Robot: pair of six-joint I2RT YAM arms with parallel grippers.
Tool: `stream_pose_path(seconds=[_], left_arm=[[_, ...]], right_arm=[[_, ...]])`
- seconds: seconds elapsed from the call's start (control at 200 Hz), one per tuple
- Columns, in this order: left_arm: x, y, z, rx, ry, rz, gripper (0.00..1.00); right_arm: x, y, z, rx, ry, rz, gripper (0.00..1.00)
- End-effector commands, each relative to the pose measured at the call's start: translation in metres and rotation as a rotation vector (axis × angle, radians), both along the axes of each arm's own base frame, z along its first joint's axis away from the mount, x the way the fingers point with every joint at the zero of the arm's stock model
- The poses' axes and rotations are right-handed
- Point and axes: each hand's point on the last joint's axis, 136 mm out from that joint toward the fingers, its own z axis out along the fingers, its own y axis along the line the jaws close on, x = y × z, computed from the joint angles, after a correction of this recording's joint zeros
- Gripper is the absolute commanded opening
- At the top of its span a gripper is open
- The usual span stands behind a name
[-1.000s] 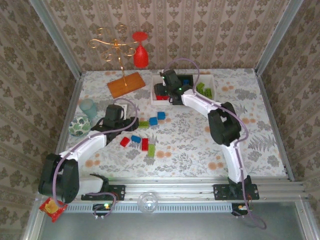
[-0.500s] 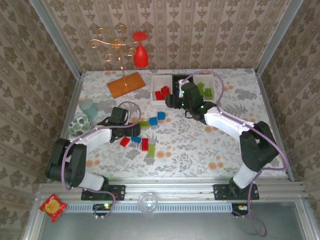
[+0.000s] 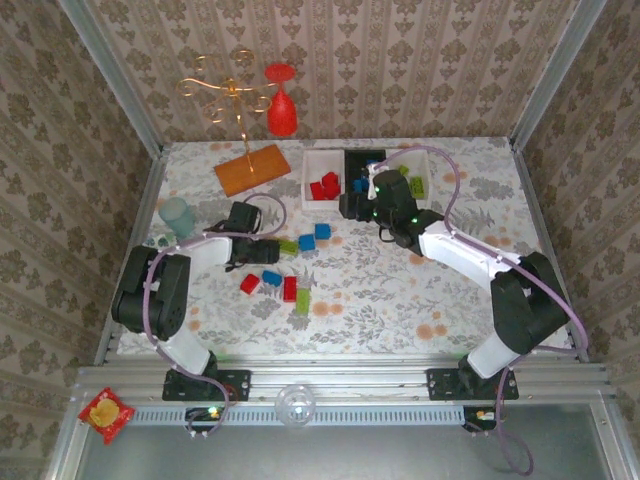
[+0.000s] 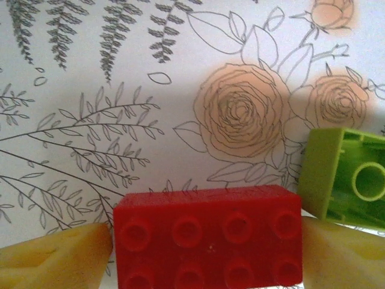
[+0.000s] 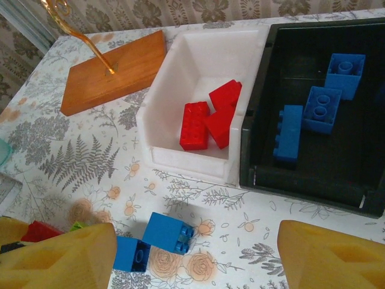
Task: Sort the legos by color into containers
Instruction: Pick up the lego from the middle-left of the table, then place the lego in the container.
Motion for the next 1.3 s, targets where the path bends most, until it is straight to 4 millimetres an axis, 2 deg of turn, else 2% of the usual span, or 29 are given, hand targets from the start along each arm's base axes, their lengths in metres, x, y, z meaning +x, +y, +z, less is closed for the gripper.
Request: stream_pose_path(seconds=[0.0, 0.145, 0.215, 0.295, 0.375, 0.4, 0.425, 0.465, 0.555, 0.69, 0.895, 1.025, 1.075, 1.1, 1.17, 1.295], left_arm=[[0.009, 0.004, -0.004, 0.014, 0.01, 0.017, 0.76], [0.01, 0.008, -0.007, 0.028, 0.0, 0.032, 0.64], [0.011, 0.007, 0.001, 0.016, -0.031, 0.041, 0.59], [0.016, 0.003, 0.03, -0.01, -0.144, 0.057, 0.56], [0.026, -0.01, 0.072, -0.053, -0.298, 0.053, 0.55], [0.028, -0.019, 0.085, -0.067, -0.339, 0.038, 0.55], [0.031, -0.028, 0.096, -0.081, -0.372, 0.019, 0.55], [0.037, -0.042, 0.111, -0.09, -0.404, -0.012, 0.55], [0.051, -0.079, 0.126, -0.081, -0.431, -0.091, 0.55], [0.086, -0.113, 0.129, -0.075, -0.449, -0.143, 0.55], [0.143, -0.157, 0.117, -0.071, -0.432, -0.204, 0.56], [0.171, -0.172, 0.106, -0.047, -0.424, -0.213, 0.56], [0.18, -0.177, 0.1, -0.036, -0.414, -0.22, 0.57], [0.185, -0.18, 0.104, -0.034, -0.422, -0.224, 0.58], [0.195, -0.185, 0.1, -0.016, -0.403, -0.234, 0.65], [0.199, -0.195, 0.118, -0.029, -0.419, -0.257, 0.75]], right_arm=[[-0.003, -0.006, 0.007, 0.012, -0.019, -0.014, 0.73], [-0.008, -0.011, 0.004, 0.016, -0.012, -0.023, 0.73], [-0.013, -0.015, 0.005, 0.018, -0.007, -0.027, 0.74], [-0.022, -0.021, 0.006, 0.019, -0.003, -0.037, 0.74], [-0.033, -0.03, 0.008, 0.034, -0.013, -0.059, 0.75], [-0.035, -0.032, 0.002, 0.032, -0.004, -0.069, 0.75], [-0.039, -0.035, 0.011, 0.051, -0.028, -0.077, 0.76], [-0.043, -0.038, 0.01, 0.056, -0.031, -0.084, 0.76], [-0.047, -0.047, 0.007, 0.039, -0.034, -0.117, 0.77], [-0.052, -0.057, 0.007, 0.016, -0.04, -0.146, 0.79], [-0.065, -0.07, 0.001, -0.014, -0.031, -0.17, 0.81], [-0.075, -0.079, -0.003, -0.016, -0.029, -0.188, 0.81], [-0.079, -0.082, -0.003, -0.017, -0.031, -0.194, 0.82], [-0.08, -0.084, -0.003, -0.018, -0.032, -0.196, 0.82], [-0.084, -0.087, -0.003, -0.026, -0.031, -0.201, 0.82], [-0.089, -0.092, -0.003, -0.043, -0.031, -0.206, 0.82]])
